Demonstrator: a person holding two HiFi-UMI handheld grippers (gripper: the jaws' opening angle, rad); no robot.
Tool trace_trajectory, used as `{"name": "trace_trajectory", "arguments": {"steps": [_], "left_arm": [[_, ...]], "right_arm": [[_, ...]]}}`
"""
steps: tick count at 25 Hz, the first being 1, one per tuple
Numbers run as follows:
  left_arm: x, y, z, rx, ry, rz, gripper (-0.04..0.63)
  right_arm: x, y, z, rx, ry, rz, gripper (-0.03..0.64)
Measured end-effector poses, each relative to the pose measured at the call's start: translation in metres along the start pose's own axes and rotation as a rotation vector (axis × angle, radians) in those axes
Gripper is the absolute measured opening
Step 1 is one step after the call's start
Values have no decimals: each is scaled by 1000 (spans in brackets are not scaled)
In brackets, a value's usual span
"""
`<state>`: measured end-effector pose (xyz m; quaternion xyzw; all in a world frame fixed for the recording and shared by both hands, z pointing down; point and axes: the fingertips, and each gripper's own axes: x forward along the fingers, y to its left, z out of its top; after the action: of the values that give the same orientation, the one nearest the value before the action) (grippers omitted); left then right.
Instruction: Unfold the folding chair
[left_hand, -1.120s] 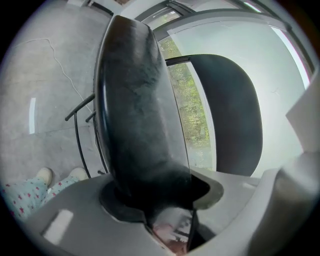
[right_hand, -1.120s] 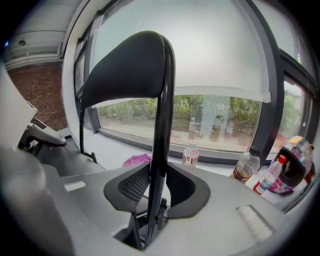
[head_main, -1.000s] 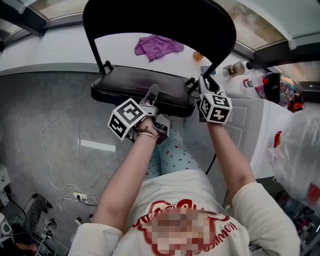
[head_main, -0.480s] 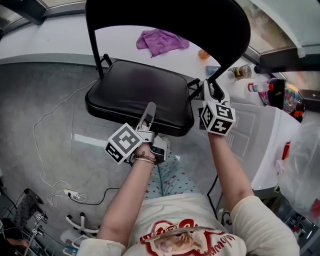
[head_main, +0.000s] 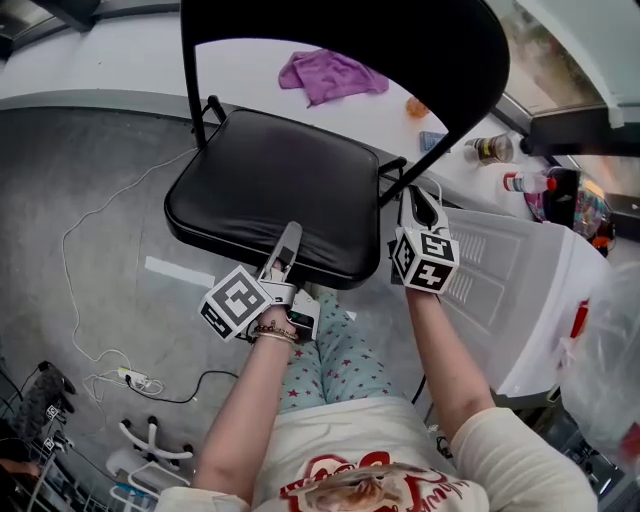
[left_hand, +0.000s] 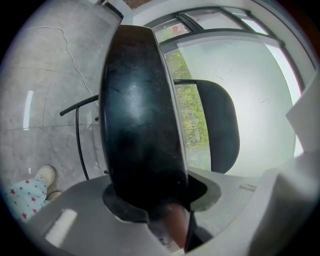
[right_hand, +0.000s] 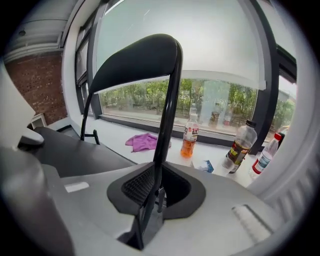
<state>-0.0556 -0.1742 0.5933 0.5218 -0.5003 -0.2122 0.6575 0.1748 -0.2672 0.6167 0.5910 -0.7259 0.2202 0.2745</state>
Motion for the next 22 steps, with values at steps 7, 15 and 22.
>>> {"name": "trace_trajectory", "arguments": {"steps": [7, 15, 22], "left_arm": [[-12, 28, -4, -10, -23, 3, 195], [-17, 55, -13, -25, -40, -31, 199], [-20, 76, -18, -71, -31, -68, 203]], "right_arm": [[11, -5, 0, 56, -49, 41, 126], [25, -7, -4, 84, -47, 78, 126], [42, -10, -6, 93, -17, 87, 193]]}}
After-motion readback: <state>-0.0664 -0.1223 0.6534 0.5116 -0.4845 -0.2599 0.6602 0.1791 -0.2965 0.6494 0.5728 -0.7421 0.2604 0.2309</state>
